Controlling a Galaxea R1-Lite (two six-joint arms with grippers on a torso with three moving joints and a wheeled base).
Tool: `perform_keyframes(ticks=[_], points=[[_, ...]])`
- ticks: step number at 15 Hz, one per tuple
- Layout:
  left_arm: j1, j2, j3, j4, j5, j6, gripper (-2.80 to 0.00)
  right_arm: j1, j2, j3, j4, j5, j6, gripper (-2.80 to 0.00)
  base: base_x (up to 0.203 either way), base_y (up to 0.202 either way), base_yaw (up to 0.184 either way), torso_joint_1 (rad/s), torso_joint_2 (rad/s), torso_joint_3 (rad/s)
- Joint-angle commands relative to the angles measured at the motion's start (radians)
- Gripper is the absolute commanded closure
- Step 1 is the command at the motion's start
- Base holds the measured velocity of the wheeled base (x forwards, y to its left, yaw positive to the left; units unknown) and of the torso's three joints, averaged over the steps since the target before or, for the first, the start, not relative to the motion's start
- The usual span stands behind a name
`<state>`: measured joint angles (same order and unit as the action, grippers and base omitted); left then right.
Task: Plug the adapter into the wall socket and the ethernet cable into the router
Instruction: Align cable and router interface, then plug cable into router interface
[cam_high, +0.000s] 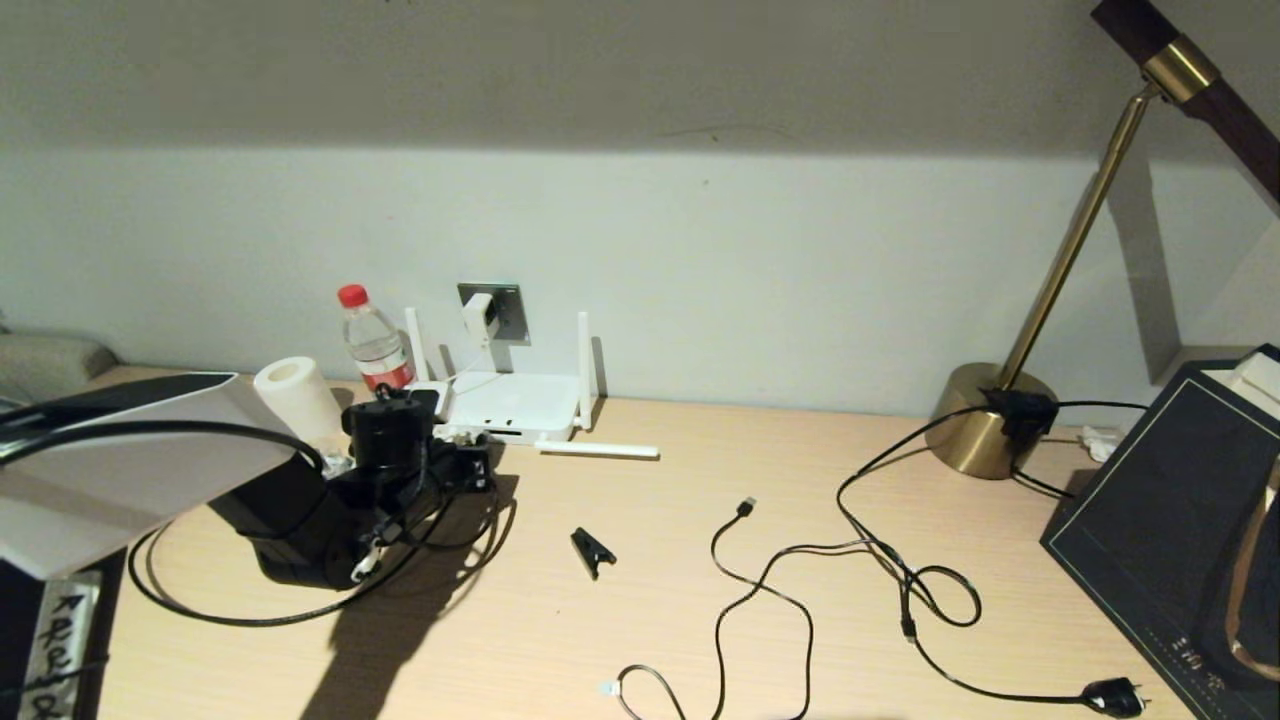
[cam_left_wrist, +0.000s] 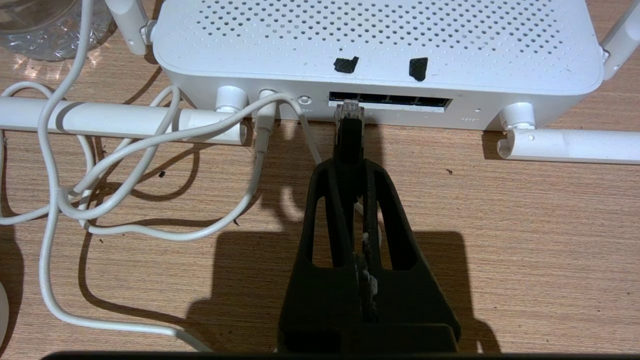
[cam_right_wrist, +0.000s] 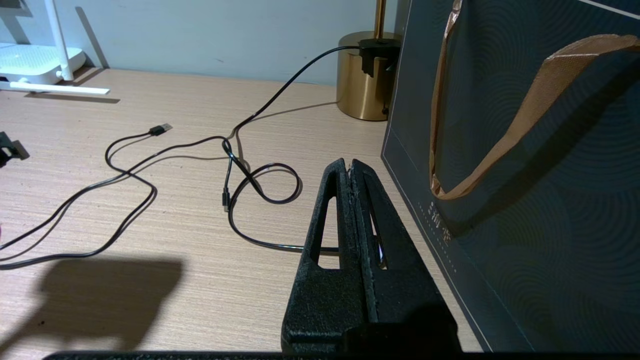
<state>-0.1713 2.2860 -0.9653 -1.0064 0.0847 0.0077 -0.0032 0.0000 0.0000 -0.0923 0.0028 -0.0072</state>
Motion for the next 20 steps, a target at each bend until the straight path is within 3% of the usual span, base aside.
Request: perform_keyframes(ticks=[1, 20], points=[[0.003, 0.003, -0.004, -0.006, 0.001, 0.0, 0.0, 0.0, 0.002, 0.035, -0.001, 0.0, 0.0, 0.0, 0.0, 0.0, 0.0, 0.0, 0.0, 0.0], [0.004, 0.036, -0.049, -0.005, 0.001, -0.001, 0.0, 0.0, 0.002, 0.035, -0.001, 0.0, 0.0, 0.0, 0.0, 0.0, 0.0, 0.0, 0.0, 0.0]])
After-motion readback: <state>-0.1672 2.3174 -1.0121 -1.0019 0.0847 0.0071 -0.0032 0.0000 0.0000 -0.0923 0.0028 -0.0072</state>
